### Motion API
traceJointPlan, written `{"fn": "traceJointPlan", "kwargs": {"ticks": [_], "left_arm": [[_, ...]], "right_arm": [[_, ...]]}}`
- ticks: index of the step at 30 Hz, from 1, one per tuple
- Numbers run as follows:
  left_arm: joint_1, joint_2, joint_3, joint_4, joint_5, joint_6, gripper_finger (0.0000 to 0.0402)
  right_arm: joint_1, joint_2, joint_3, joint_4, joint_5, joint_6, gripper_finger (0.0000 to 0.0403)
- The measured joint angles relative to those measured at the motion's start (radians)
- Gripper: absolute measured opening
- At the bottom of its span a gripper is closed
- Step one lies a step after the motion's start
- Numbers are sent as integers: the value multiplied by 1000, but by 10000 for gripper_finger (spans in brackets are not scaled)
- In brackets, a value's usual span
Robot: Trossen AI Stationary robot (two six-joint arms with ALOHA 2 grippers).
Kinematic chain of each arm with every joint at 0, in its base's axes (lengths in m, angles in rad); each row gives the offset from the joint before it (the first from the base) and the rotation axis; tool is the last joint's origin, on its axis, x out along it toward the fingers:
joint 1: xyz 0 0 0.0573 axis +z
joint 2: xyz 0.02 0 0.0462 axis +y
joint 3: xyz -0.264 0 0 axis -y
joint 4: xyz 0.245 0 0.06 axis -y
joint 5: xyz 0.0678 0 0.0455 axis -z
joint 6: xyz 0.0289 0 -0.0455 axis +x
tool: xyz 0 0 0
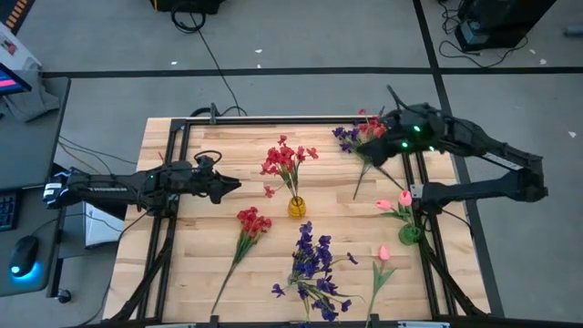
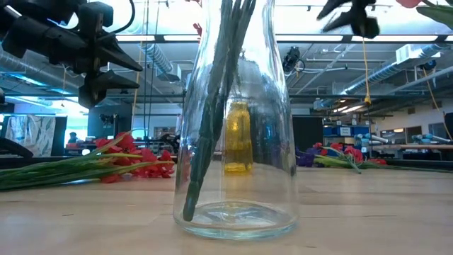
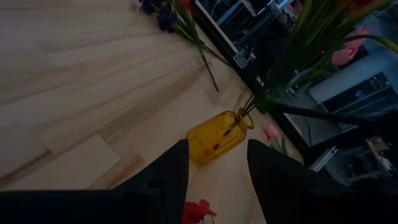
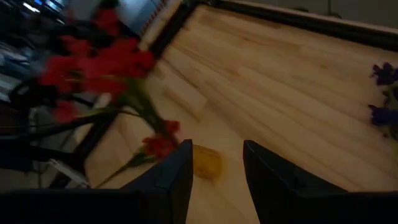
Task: Sort flowers into vase by color
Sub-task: Put the top red flower into the yellow vase
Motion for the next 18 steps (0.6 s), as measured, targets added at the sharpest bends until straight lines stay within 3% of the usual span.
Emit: {"fn": "traceJointPlan", "kwargs": {"ticks": [10,18], "left_arm": [[0,0,0,0,-5,1,168],[0,0,0,0,-18,1,168]], "right_arm": [[-337,140,0,-38,-244,-124,149],[-481,221,0,-74,-278,-141,149]]}}
